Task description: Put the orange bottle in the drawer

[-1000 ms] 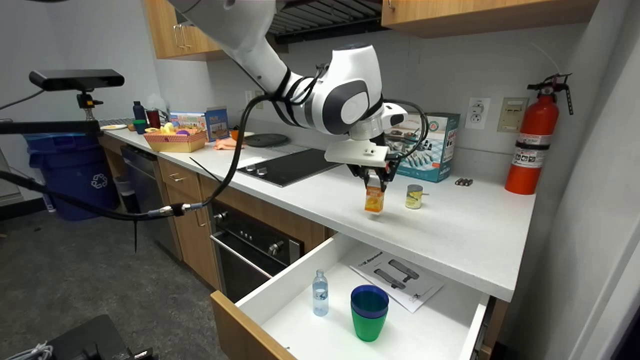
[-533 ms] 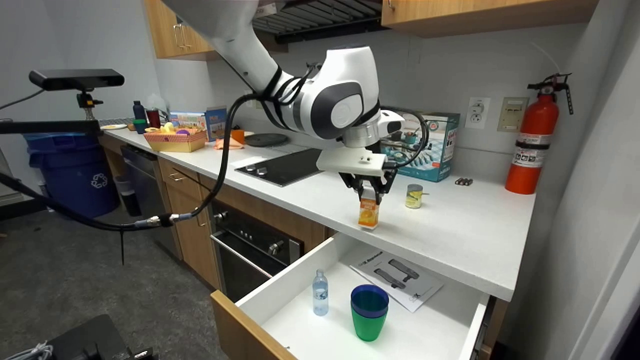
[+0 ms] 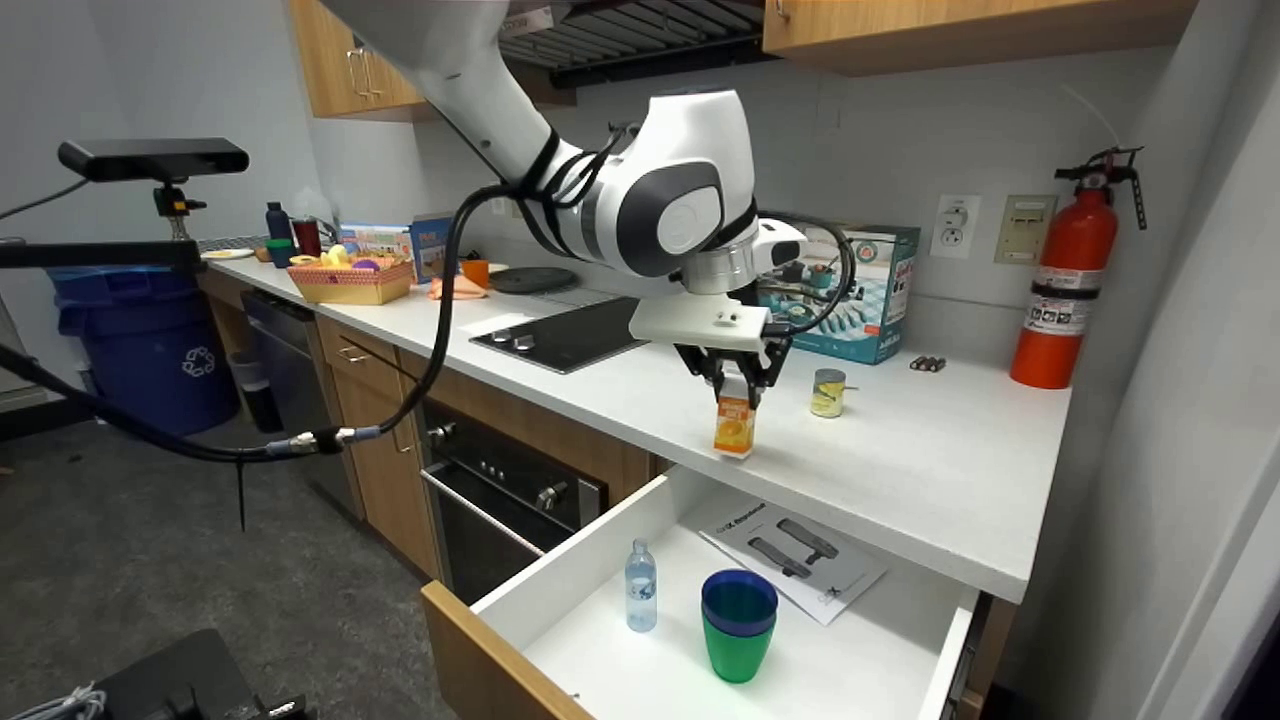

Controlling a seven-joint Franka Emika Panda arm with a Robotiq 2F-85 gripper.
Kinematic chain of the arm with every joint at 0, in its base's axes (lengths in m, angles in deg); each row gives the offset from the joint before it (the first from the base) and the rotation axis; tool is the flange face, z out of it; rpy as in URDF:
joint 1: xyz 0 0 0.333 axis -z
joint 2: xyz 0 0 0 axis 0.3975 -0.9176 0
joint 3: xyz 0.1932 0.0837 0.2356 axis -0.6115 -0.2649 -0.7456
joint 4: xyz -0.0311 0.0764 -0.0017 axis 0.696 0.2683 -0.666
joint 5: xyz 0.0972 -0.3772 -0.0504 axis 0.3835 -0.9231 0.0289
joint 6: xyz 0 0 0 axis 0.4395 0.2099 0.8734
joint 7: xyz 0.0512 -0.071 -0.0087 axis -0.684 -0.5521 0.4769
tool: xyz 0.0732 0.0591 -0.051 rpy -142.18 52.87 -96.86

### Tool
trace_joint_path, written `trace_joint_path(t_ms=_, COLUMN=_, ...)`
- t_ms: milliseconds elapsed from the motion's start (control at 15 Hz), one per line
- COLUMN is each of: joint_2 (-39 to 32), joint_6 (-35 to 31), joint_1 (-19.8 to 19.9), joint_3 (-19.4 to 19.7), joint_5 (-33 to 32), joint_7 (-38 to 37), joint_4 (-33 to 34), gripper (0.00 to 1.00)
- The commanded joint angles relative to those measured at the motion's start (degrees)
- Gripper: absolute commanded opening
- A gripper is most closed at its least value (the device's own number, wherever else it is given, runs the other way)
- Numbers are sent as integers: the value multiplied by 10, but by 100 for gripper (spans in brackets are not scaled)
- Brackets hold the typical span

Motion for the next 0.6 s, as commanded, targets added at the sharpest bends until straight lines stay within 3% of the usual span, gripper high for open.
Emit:
trace_joint_path(t_ms=0, joint_2=0, joint_6=1, joint_1=-4, joint_3=3, joint_5=0, joint_7=-1, joint_4=0, gripper=43)
trace_joint_path(t_ms=200, joint_2=0, joint_6=1, joint_1=-4, joint_3=3, joint_5=0, joint_7=-1, joint_4=0, gripper=43)
trace_joint_path(t_ms=267, joint_2=0, joint_6=1, joint_1=-4, joint_3=3, joint_5=0, joint_7=-1, joint_4=0, gripper=18)
trace_joint_path(t_ms=533, joint_2=22, joint_6=6, joint_1=4, joint_3=0, joint_5=9, joint_7=9, joint_4=-24, gripper=18)
